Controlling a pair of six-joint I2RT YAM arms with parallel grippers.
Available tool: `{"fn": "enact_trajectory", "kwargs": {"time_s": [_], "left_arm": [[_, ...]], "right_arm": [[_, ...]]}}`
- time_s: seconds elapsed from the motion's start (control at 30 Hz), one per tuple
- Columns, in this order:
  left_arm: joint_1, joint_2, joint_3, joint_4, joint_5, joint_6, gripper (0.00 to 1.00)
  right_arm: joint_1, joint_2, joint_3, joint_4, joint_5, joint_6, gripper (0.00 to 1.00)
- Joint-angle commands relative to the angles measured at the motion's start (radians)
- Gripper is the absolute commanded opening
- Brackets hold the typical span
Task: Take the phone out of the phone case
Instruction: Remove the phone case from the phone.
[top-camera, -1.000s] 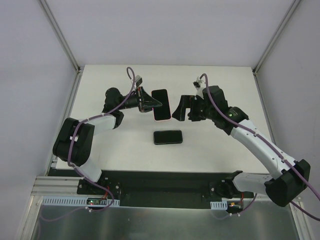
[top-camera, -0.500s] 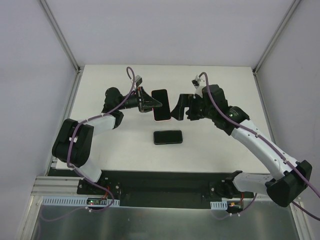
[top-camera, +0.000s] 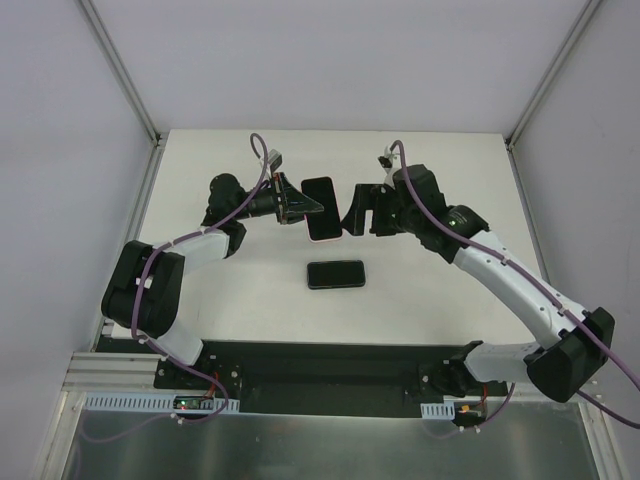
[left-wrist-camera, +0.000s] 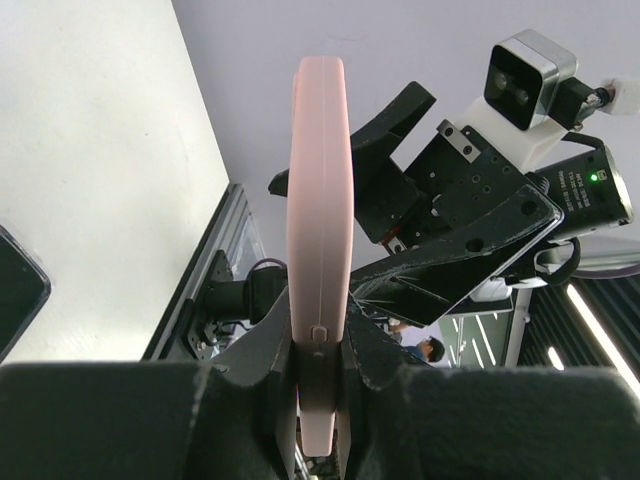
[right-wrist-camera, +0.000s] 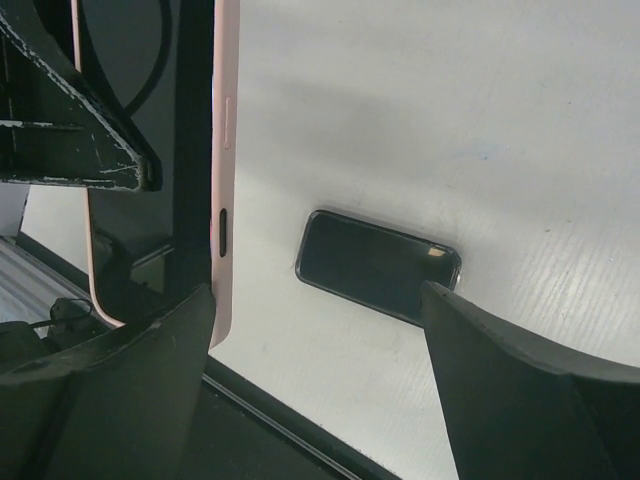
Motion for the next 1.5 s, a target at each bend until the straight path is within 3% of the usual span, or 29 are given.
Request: {"fn": "enact_trajectory", "kwargs": {"time_s": [0.0,0.53,0.83,0.93,1.07,1.17,1.27,1.47], "left_arm": [[0.005,-0.073,0.046,0.087,0.015,-0.013,0.0],[-0.001,-0.079,0.059,0.299,-0.027,-0.209,0.0],[-0.001,-0.114,0.075,0.302,-0.038,-0.222,0.0],[0.0,-0.123,0.082,0.285,-0.036,-0.21,0.0],[0.003,-0.128,0.088,0.257,-0.031,-0.191,0.0],[0.006,-0.133,0.092,0.25,-0.028,-0.182,0.0],[0.006,-0.137,0.098,0.243,-0.025,-0.179,0.0],[0.008,-0.148,0.111,0.22,-0.022,-0.164,0.0]], "right_arm": [[0.007,0.041,0.015,-0.066,0.116,-0.041,0.83],[0.031,0.135,-0.022,-0.017,0.144,-0.032,0.74],[0.031,0.19,-0.04,-0.017,0.139,-0.022,0.68],[0.031,0.198,-0.045,-0.031,0.148,-0.026,0.6],[0.031,0.188,-0.055,-0.049,0.17,-0.033,0.36],[0.031,0.181,-0.066,-0.063,0.174,-0.05,0.25],[0.032,0.185,-0.074,-0.075,0.164,-0.065,0.19],[0.05,0.211,-0.089,-0.109,0.141,-0.111,0.17]]}}
